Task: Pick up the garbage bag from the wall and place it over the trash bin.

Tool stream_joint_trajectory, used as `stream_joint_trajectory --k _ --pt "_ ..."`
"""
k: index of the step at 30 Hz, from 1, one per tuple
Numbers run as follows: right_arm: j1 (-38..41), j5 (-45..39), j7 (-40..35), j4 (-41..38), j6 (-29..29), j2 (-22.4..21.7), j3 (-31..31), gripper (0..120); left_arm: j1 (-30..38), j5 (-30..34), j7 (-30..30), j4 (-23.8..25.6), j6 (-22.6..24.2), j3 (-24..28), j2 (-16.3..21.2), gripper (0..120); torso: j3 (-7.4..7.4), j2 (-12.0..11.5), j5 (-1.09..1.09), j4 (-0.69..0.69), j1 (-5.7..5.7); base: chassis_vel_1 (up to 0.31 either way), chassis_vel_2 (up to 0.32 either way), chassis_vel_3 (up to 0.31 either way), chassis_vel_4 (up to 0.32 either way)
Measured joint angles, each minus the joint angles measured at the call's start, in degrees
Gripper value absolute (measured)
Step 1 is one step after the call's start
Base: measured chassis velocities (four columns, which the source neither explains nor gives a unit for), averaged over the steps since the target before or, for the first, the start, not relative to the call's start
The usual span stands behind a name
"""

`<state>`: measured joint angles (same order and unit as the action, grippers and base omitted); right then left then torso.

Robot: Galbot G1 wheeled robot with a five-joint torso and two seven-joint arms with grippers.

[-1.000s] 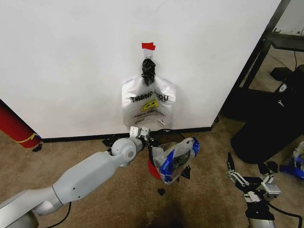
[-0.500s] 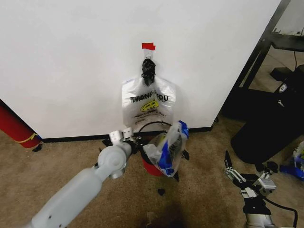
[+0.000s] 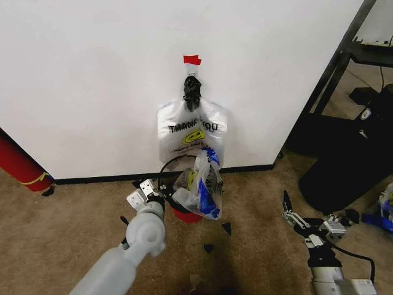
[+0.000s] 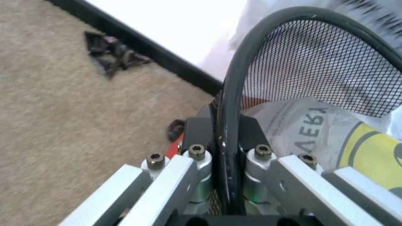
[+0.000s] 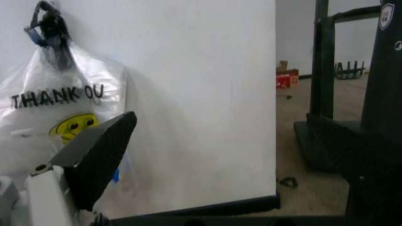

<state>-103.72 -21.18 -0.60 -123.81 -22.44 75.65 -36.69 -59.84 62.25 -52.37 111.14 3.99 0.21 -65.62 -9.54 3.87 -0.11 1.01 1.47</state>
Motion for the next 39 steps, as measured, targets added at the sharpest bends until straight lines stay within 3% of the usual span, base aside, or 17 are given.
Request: stream_joint_trajectory --k 16,27,34,39 --pt "0.1 0.3 0.0 0.7 0.5 -0.4 0.5 100 -1.9 -1.7 -1.3 -2.3 -0.2 -0.1 -2.7 4 0.0 0.0 0.0 0.0 0.0 0.0 0.0 0.0 0.0" --pt "1.2 0.3 -0.2 0.8 1.4 -1.0 0.7 100 -2.8 -1.6 -2.2 0.1 3.8 -1.5 -2.3 45 0.0 0.0 0.0 0.0 0.0 0.0 0.0 0.0 0.0" --pt "1.0 0.0 -0.2 1.3 1.1 -1.1 0.6 100 -4.8 -5.6 1.7 5.9 5.7 -4.4 2.6 72 0.0 0.0 0.02 -0.02 0.0 0.0 0.0 0.0 0.0" --pt "1.0 0.0 -0.2 1.3 1.0 -1.1 0.5 100 -4.9 -5.8 2.0 6.2 5.7 -4.4 2.9 88 0.0 0.0 0.0 0.0 0.0 0.0 0.0 0.0 0.0"
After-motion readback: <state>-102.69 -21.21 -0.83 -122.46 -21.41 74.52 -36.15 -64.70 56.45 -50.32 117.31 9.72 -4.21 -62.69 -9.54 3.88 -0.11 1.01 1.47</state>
